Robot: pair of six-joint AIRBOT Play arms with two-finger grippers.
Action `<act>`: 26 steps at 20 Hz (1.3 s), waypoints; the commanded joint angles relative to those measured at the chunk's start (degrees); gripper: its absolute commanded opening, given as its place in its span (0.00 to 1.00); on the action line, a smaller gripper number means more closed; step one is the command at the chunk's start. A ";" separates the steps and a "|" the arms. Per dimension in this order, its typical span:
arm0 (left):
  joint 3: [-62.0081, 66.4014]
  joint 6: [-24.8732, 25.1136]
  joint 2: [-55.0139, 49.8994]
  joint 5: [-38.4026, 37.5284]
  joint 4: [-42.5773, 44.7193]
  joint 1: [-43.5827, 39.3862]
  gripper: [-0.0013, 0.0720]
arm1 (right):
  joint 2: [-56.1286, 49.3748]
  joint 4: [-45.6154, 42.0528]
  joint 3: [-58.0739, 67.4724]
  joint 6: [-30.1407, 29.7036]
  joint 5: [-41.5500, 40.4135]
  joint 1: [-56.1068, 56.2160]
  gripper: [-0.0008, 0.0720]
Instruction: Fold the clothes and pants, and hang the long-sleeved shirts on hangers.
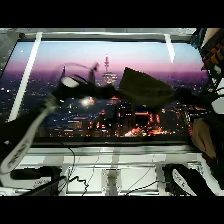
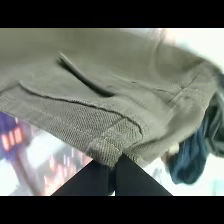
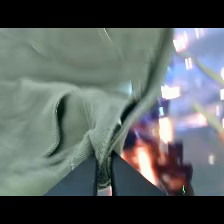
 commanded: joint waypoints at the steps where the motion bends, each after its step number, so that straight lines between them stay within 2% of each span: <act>1: 2.97 6.36 10.88 -1.79 0.85 8.70 0.04 | 0.07 17.29 7.50 -11.45 -0.20 0.11 0.07; 3: 3.26 8.85 17.73 0.04 0.66 11.74 0.04 | 0.07 30.80 13.49 -20.59 -0.20 1.77 0.07; 4: 3.26 9.20 21.09 1.42 0.68 13.09 0.04 | 0.07 34.23 16.94 -22.36 -0.07 2.80 0.07; 8: 3.26 9.18 35.69 7.50 0.72 17.31 0.04 | 1.55 36.41 30.36 -22.38 3.78 7.02 0.07; 12: 3.23 8.41 46.36 7.52 1.11 17.55 0.04 | 6.78 39.43 35.43 -20.63 11.61 9.40 0.07; 14: 3.23 4.24 49.68 7.02 3.45 17.55 0.04 | 8.81 38.38 35.41 -19.32 14.05 10.34 0.06; 15: 3.23 -0.46 50.21 6.97 8.35 17.53 0.04 | 8.76 35.80 34.86 -17.79 15.39 10.43 0.06; 17: 2.49 -13.42 48.92 6.73 21.33 17.53 0.04 | 7.28 28.87 31.23 -13.09 15.69 10.43 0.06; 18: 1.16 -15.56 47.19 6.75 25.22 17.53 0.04 | 5.99 26.12 28.28 -12.20 14.71 10.43 0.06; 20: -2.78 -15.56 41.59 6.80 25.92 17.49 0.04 | 1.42 24.09 21.44 -11.72 11.78 10.43 0.06; 23: -8.76 -14.64 27.98 8.76 24.26 13.25 0.04 | -8.96 28.81 13.20 -11.56 2.86 10.43 0.07; 25: -9.40 -10.51 15.80 13.46 23.43 8.68 0.05 | -17.33 30.49 11.41 -11.56 -3.61 10.43 0.07; 26: -9.27 -10.27 10.86 16.96 20.48 7.41 0.05 | -21.44 30.60 11.45 -11.56 -6.45 10.43 0.07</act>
